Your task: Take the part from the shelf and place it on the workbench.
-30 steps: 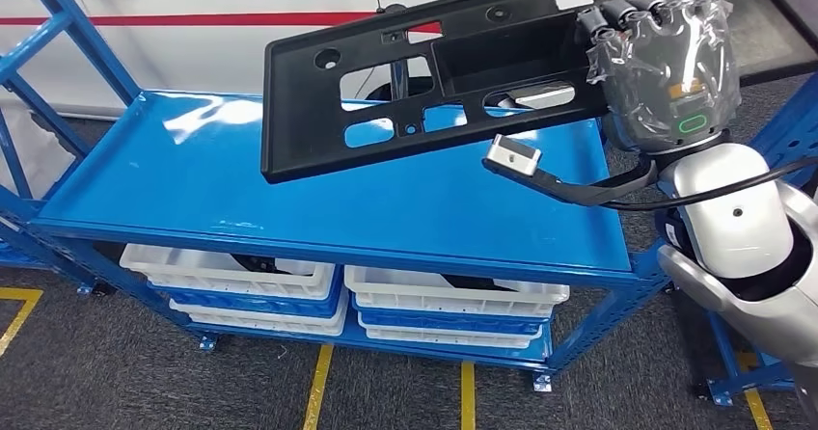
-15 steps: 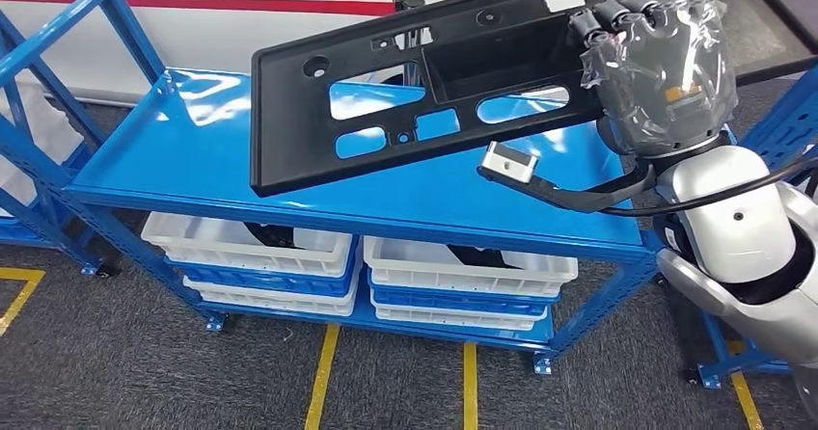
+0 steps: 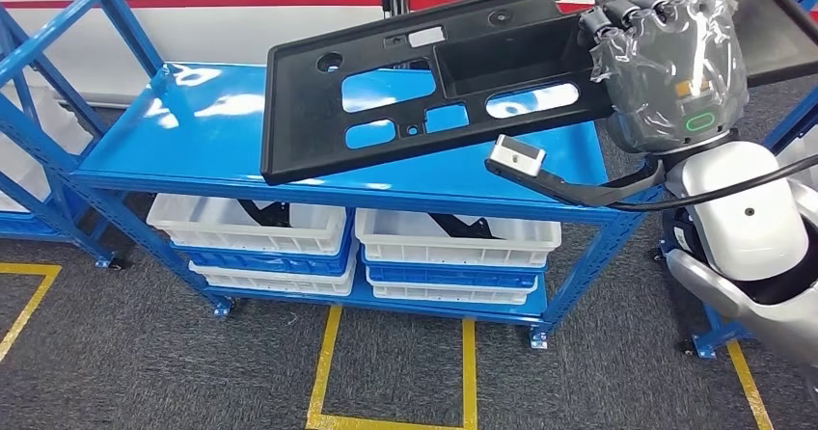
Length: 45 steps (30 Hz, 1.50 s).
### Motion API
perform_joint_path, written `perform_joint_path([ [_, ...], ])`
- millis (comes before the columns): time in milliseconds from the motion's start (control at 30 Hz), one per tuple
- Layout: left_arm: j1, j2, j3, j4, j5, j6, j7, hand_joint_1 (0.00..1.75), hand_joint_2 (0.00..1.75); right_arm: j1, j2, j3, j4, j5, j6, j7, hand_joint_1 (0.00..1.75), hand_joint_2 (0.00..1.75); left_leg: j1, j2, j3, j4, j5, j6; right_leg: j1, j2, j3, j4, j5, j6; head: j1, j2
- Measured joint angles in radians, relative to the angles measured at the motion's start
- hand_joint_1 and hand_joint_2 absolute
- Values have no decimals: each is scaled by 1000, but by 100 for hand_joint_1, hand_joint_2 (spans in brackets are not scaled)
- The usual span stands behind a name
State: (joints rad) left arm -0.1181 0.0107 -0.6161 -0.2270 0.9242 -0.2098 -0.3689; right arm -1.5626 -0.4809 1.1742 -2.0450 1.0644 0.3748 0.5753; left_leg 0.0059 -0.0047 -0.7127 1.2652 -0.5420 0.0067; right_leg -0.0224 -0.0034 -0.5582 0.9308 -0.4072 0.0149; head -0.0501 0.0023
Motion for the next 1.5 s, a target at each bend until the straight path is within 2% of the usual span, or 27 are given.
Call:
perform_joint_path([
  [33, 0, 0, 0, 0, 1, 0, 0, 0, 175, 0, -2, 0, 0, -8, 1, 4, 175, 175, 3, 0, 21, -7, 18, -4, -1, 1, -12, 0, 9, 4, 0, 0],
  [67, -1, 0, 0, 0, 2, 0, 0, 0, 175, -1, -4, 0, 0, -16, 3, 9, 175, 175, 6, 0, 60, -51, 44, -6, -2, 2, -23, 1, 18, 8, 0, 0],
  [133, -3, 0, 0, 0, 3, 0, -1, 0, 175, -5, -10, -2, -2, -41, 9, 26, 175, 175, 5, -1, 168, -205, 78, -4, -1, 3, -41, 4, 33, 19, 0, 0],
  [167, -4, 0, 0, 0, 5, 0, -1, 0, 175, -8, -14, -4, -4, -57, 15, 38, 175, 175, 3, -3, 210, -270, 80, 2, 0, 2, -46, 6, 40, 24, 0, 0],
  [233, -4, 0, 0, 0, 9, 0, -4, 0, 175, -14, -21, -8, -5, -101, 31, 71, 175, 175, -4, -5, 240, -330, 74, 15, 2, 1, -54, 6, 55, 36, 0, 0],
  [367, -1, 0, 0, 0, 23, 0, -14, 0, 175, -23, -38, -11, -5, -171, 66, 114, 175, 175, -1, -1, 218, -333, 96, 47, -4, 4, -69, 15, 54, 51, 0, 0],
  [567, -1, 0, 0, 0, 25, 0, -15, 0, 175, -23, -41, -11, -5, -177, 71, 116, 175, 175, -1, 0, 215, -333, 100, 51, -5, 4, -76, 26, 38, 52, 1, 0],
  [633, -1, 1, 0, 0, 28, 4, -17, 0, 175, -22, -50, -12, -5, -186, 85, 121, 175, 175, -4, 1, 199, -333, 114, 58, -4, 4, -109, 126, -46, 57, 2, 0],
  [667, 0, 1, 0, 0, 31, 5, -18, 0, 175, -18, -56, -15, -5, -190, 94, 123, 175, 175, -6, 2, 184, -332, 125, 63, -4, 4, -131, 211, -96, 59, 2, 0],
  [700, 0, 2, 0, 0, 34, 7, -19, 0, 175, -11, -63, -19, -6, -191, 104, 125, 175, 175, -9, 3, 164, -331, 141, 65, -4, 3, -125, 261, -117, 60, 2, 0],
  [767, 1, 4, 0, 0, 38, 7, -22, 0, 175, 8, -73, -44, -15, -190, 115, 126, 175, 175, -17, 3, 130, -327, 176, 56, 0, 4, -9, 153, -94, 50, 1, 0],
  [800, 1, 5, 0, 0, 40, 7, -23, 0, 175, 14, -77, -57, -20, -191, 118, 126, 175, 175, -19, 2, 119, -326, 191, 48, 3, 4, 52, 65, -73, 43, 1, 0],
  [833, 1, 7, 0, 1, 42, 7, -25, 0, 175, 18, -79, -69, -24, -194, 118, 127, 175, 175, -22, 1, 112, -326, 202, 39, 4, 4, 84, 5, -71, 34, 0, 0],
  [867, 2, 9, 0, 1, 42, 7, -26, 0, 175, 19, -80, -74, -26, -196, 118, 127, 175, 175, -20, 1, 106, -321, 199, 34, 3, 2, 77, 6, -64, 27, 1, 0],
  [933, 4, 12, 0, 2, 41, 7, -27, 0, 175, 19, -82, -80, -30, -191, 116, 126, 175, 175, -17, 0, 79, -267, 145, 23, -2, 0, 59, 5, -46, 11, 0, 0],
  [1000, 3, 13, 0, 3, 39, 7, -27, 0, 175, 14, -84, -82, -36, -180, 109, 126, 175, 175, -11, 1, 33, -130, 46, 13, -1, -1, 36, 6, -28, 3, 0, 0],
  [1033, 2, 13, 0, 3, 39, 7, -27, 0, 175, 11, -85, -82, -39, -174, 105, 126, 175, 175, -9, 1, 13, -58, 11, 10, 0, -1, 24, 6, -18, 1, 0, 0],
  [1067, 2, 13, 0, 3, 39, 7, -26, 0, 175, 9, -86, -82, -41, -170, 102, 126, 175, 175, -9, 1, 6, -9, -3, 8, 1, 0, 12, 7, -9, 1, 0, 0],
  [1100, 2, 13, 0, 3, 39, 7, -26, 0, 175, 8, -86, -82, -43, -168, 99, 126, 175, 175, -8, 1, 17, 3, 5, 8, 2, 1, 1, 7, -1, 1, 0, 0],
  [1133, 2, 13, 0, 3, 39, 7, -26, 0, 175, 7, -87, -82, -46, -166, 99, 126, 175, 175, -8, 1, 48, -29, 29, 11, 3, 2, -8, 7, 7, 3, 0, 0],
  [1200, 0, 15, 0, 3, 39, 7, -25, 0, 175, 4, -88, -82, -49, -165, 98, 126, 175, 175, -12, 0, 153, -177, 76, 24, 6, 3, -23, 7, 21, 7, 0, 0],
  [1267, -2, 18, 0, 3, 39, 7, -25, 0, 175, -2, -91, -84, -53, -166, 92, 126, 175, 175, -19, -1, 231, -310, 88, 38, 7, 2, -32, 7, 35, 14, 0, 0],
  [1300, -3, 19, 0, 3, 39, 6, -25, 0, 175, -5, -93, -85, -55, -168, 85, 126, 175, 175, -22, -1, 245, -339, 86, 42, 7, 1, -36, 6, 42, 20, 0, 0],
  [1367, -3, 18, 0, 4, 39, 7, -22, 0, 175, -6, -95, -85, -58, -176, 72, 126, 175, 175, -22, 0, 239, -349, 99, 50, 4, 1, -42, 7, 52, 31, 0, 0],
  [1400, -3, 18, 0, 4, 39, 8, -19, 0, 175, -7, -96, -86, -59, -181, 68, 126, 175, 175, -20, 1, 234, -353, 107, 55, 4, 2, -50, 18, 39, 36, 0, 0],
  [1433, -4, 18, 0, 4, 38, 8, -16, 0, 175, -8, -98, -88, -60, -184, 68, 126, 175, 175, -17, 3, 227, -356, 118, 61, 4, 3, -63, 47, 10, 40, 1, 0],
  [1500, -4, 18, 0, 4, 37, 9, -12, 0, 175, -9, -102, -95, -64, -191, 68, 126, 175, 175, -15, 5, 207, -357, 137, 69, 4, 4, -107, 167, -84, 48, 2, 0],
])
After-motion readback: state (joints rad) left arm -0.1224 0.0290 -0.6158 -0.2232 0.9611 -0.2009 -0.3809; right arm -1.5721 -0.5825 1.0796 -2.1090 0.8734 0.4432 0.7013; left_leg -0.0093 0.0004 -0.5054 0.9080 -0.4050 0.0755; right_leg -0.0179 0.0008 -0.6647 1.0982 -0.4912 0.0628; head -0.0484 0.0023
